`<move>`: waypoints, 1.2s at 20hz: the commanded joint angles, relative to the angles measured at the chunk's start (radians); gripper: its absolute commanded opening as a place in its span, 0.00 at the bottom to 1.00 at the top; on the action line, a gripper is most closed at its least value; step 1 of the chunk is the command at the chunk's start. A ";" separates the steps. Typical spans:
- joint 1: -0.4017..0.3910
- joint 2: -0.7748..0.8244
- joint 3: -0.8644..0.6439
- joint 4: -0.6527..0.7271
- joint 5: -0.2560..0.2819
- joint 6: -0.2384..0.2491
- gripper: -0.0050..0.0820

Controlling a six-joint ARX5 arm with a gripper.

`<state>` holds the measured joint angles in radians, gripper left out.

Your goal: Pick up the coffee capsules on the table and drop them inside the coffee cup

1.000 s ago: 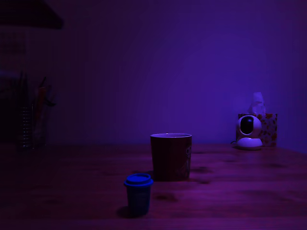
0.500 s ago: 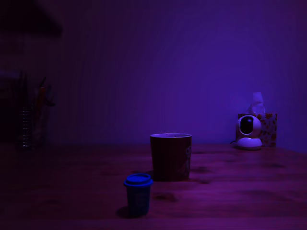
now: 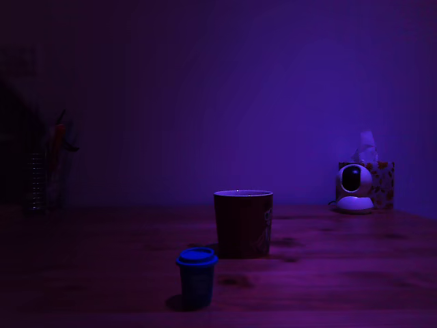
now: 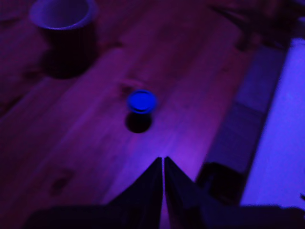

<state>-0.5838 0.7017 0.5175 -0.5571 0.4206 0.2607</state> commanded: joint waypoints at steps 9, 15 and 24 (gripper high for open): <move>-0.005 0.064 -0.025 0.008 0.001 0.194 0.53; 0.002 0.226 -0.026 0.124 0.024 0.219 0.61; 0.013 0.520 -0.026 0.391 0.146 0.219 0.61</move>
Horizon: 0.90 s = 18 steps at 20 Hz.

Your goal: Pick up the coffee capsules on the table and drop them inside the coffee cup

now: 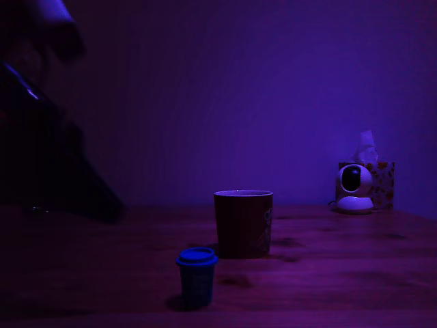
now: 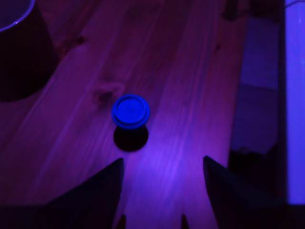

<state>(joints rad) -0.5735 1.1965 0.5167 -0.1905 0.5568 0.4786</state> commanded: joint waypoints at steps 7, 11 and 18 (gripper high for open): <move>0.002 0.283 -0.027 0.272 0.058 -0.028 0.61; 0.002 0.376 -0.027 0.349 0.063 -0.090 0.61; 0.002 0.381 -0.027 0.353 0.065 -0.117 0.61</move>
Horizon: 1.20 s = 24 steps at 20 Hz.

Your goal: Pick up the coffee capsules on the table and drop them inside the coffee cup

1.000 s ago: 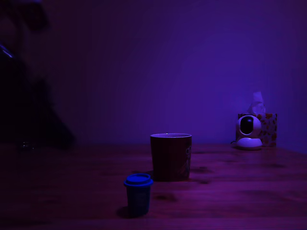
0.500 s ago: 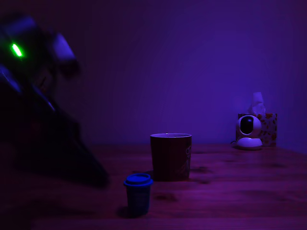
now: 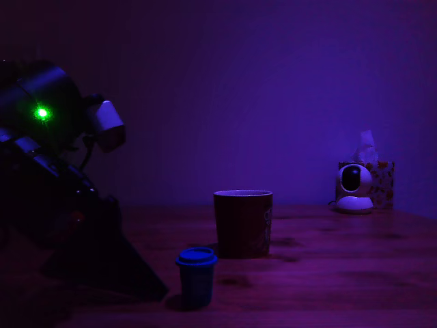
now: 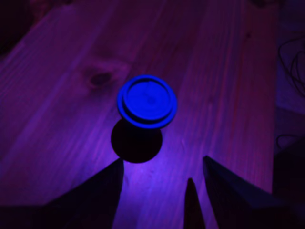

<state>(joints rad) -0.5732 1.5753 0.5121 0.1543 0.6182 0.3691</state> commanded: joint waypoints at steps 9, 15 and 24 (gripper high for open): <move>-0.012 0.024 -0.022 0.167 0.002 -0.015 0.61; -0.020 0.103 -0.021 0.259 0.003 -0.014 0.61; -0.088 0.178 0.035 0.290 -0.025 -0.013 0.61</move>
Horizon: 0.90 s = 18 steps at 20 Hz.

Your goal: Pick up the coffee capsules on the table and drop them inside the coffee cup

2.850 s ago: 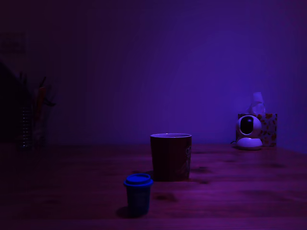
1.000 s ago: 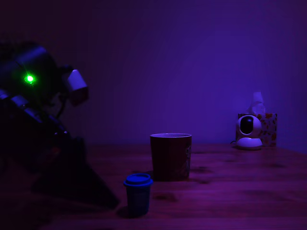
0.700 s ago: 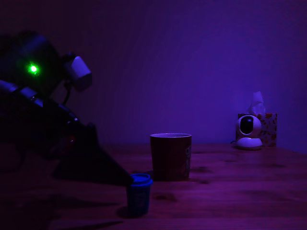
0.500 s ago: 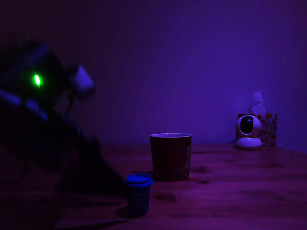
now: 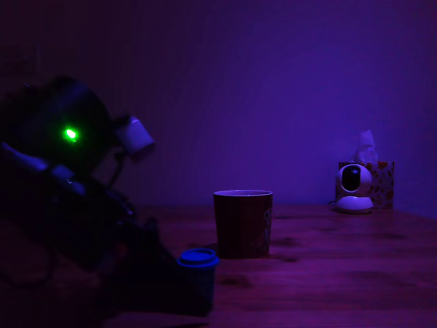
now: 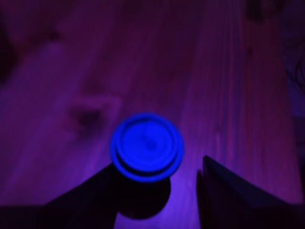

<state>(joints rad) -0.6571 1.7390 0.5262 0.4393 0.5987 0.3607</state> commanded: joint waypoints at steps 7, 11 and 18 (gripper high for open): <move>-0.016 0.055 0.071 -0.020 -0.032 -0.005 0.55; -0.017 0.055 0.071 -0.033 -0.051 -0.005 0.55; -0.017 0.054 0.071 -0.050 -0.058 -0.003 0.39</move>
<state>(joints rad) -0.6720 1.7775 0.5980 0.3973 0.5411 0.3603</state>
